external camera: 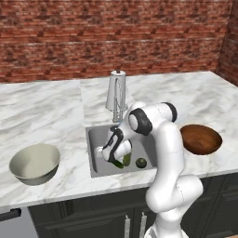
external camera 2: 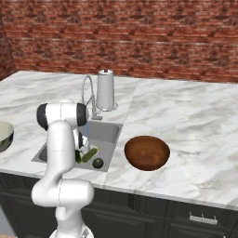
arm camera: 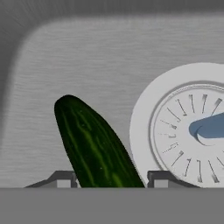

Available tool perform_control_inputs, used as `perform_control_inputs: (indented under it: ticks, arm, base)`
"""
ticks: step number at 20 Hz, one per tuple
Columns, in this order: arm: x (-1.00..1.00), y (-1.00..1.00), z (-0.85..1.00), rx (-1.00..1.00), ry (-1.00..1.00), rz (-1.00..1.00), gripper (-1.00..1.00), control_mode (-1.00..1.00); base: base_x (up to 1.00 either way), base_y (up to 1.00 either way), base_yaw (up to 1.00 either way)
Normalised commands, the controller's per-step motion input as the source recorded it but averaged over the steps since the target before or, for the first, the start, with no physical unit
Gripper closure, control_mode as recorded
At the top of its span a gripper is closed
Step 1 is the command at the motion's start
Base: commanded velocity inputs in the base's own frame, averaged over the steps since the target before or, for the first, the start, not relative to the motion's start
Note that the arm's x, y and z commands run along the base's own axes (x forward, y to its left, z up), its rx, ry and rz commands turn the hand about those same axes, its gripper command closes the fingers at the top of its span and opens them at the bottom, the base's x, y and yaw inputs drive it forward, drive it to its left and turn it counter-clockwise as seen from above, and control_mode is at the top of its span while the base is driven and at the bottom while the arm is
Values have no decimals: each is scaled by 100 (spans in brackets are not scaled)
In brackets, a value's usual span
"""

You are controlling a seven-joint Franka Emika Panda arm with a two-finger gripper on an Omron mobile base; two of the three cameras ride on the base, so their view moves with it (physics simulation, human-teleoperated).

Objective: Pick the cucumbers from the sink and place them in one bowl. Place the squash in the other bowl. Then turn off the sink faucet.

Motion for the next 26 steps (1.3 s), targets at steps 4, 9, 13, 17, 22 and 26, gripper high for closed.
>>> perform_control_inputs:
  ticks: [4, 9, 13, 17, 22, 26]
  arm:
    - [-18, 0, 26, 0, -3, 1, 100, -100]
    - [-15, -4, 32, 0, -11, 2, 100, -100]
    - [-2, -12, 40, 0, -11, 0, 100, -100]
    - [-3, 0, 63, 0, -8, 0, 100, -100]
    - [0, 0, 64, 0, -5, 0, 100, -100]
    - [-8, 0, 61, 0, -3, 1, 100, -100]
  base:
    - [0, 0, 0]
    - [0, 0, 0]
    - [0, 0, 0]
    - [0, 0, 0]
    - [0, 0, 0]
    - [0, 0, 0]
